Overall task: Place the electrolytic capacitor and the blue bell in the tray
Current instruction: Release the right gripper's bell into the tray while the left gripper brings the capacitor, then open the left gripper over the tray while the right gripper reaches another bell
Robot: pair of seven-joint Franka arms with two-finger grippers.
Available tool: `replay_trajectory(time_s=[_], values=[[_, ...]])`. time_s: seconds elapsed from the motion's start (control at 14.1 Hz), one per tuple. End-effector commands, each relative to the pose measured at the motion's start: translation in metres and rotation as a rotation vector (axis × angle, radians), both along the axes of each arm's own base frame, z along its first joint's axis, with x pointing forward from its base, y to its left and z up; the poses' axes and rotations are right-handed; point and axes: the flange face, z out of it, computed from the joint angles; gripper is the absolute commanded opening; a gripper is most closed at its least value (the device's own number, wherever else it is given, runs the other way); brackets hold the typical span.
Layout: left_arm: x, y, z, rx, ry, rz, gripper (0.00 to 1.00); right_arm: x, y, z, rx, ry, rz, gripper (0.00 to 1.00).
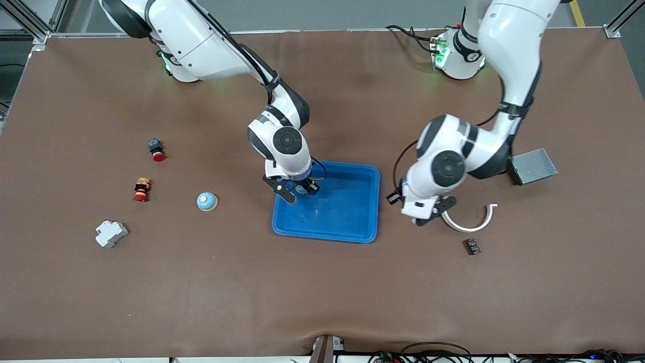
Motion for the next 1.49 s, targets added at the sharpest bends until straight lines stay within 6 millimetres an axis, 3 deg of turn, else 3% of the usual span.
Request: replay_trajectory(time_s=[0.0, 0.28, 0.43, 0.5, 0.64, 0.78, 0.92, 1.14, 1.42], values=[[-0.007, -0.044, -0.015, 0.012, 0.014, 0.055, 0.0, 0.009, 0.001, 0.001, -0.004, -0.026, -0.036, 1.0], [-0.02, -0.067, -0.044, 0.025, 0.025, 0.124, 0.0, 0.024, -0.003, 0.025, -0.017, -0.021, -0.043, 1.0], [-0.028, -0.079, -0.062, 0.032, 0.025, 0.153, 0.0, 0.04, -0.02, 0.046, -0.053, 0.001, -0.022, 1.0], [-0.029, -0.085, -0.069, 0.023, 0.01, 0.165, 0.0, 0.047, -0.034, 0.072, -0.06, -0.002, 0.066, 1.0], [-0.029, -0.089, -0.073, 0.013, -0.003, 0.206, 0.0, 0.064, -0.071, 0.101, -0.075, 0.005, 0.162, 1.0], [-0.03, -0.09, -0.076, 0.017, 0.001, 0.223, 0.0, 0.07, -0.114, 0.122, -0.078, -0.007, 0.232, 1.0], [-0.029, -0.09, -0.081, 0.018, 0.003, 0.226, 0.0, 0.067, -0.172, 0.135, -0.079, -0.023, 0.314, 1.0], [-0.035, -0.103, -0.082, 0.014, -0.007, 0.258, 0.0, 0.048, -0.249, 0.115, -0.064, -0.077, 0.409, 1.0], [-0.036, -0.103, -0.087, 0.022, -0.001, 0.271, 0.0, 0.035, -0.284, 0.088, -0.056, -0.095, 0.454, 1.0]])
